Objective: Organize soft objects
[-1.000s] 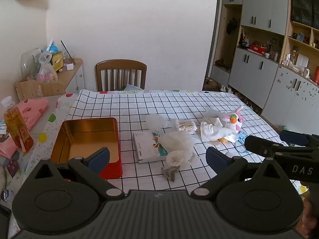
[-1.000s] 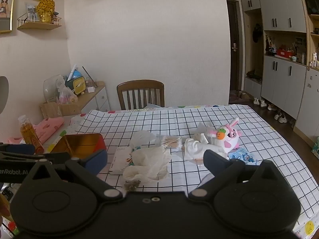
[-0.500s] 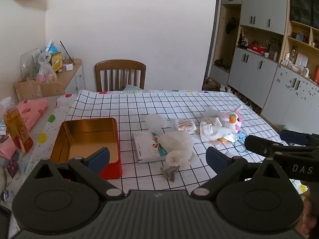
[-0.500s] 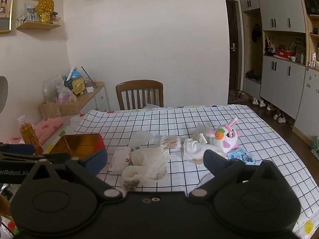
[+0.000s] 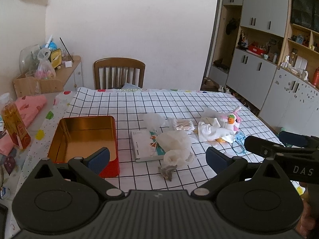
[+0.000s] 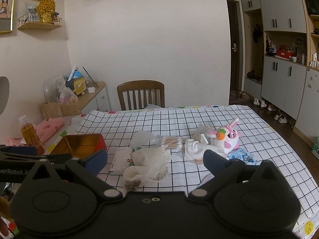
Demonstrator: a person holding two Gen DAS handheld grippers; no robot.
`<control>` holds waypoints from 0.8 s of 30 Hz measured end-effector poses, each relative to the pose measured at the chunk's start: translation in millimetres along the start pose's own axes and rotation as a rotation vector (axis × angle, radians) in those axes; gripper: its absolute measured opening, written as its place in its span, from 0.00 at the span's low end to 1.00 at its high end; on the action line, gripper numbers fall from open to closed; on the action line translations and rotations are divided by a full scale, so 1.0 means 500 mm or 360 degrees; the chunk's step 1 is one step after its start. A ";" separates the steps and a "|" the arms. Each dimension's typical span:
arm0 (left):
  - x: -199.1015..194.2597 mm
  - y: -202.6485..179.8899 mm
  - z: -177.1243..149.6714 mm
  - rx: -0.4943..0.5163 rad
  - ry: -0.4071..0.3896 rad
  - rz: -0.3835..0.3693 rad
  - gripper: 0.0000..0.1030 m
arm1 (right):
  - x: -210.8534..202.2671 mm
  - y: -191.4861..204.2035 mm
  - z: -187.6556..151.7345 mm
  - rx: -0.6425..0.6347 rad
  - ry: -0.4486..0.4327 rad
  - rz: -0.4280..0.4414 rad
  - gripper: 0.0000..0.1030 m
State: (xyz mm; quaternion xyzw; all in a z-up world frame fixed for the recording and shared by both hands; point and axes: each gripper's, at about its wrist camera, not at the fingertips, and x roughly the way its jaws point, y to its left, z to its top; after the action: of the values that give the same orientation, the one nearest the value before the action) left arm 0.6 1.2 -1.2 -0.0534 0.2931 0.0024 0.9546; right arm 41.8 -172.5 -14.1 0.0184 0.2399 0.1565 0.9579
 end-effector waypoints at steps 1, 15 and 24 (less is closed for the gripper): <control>0.000 0.000 0.000 0.0001 0.0000 -0.0007 1.00 | -0.001 0.000 0.000 0.0000 0.0000 -0.0005 0.99; -0.011 0.003 0.002 0.0004 -0.0047 0.0013 1.00 | -0.009 0.005 0.001 -0.0007 -0.0012 0.0003 0.99; -0.010 0.008 0.004 -0.0013 -0.0039 0.0014 1.00 | -0.016 0.006 0.004 0.0010 -0.0035 0.0025 0.98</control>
State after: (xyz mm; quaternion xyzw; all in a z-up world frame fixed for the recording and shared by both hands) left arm -2.8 5.5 2.8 -0.0560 0.2817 0.0086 0.9578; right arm 35.5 -172.1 -8.4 0.0249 0.2297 0.1630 0.9592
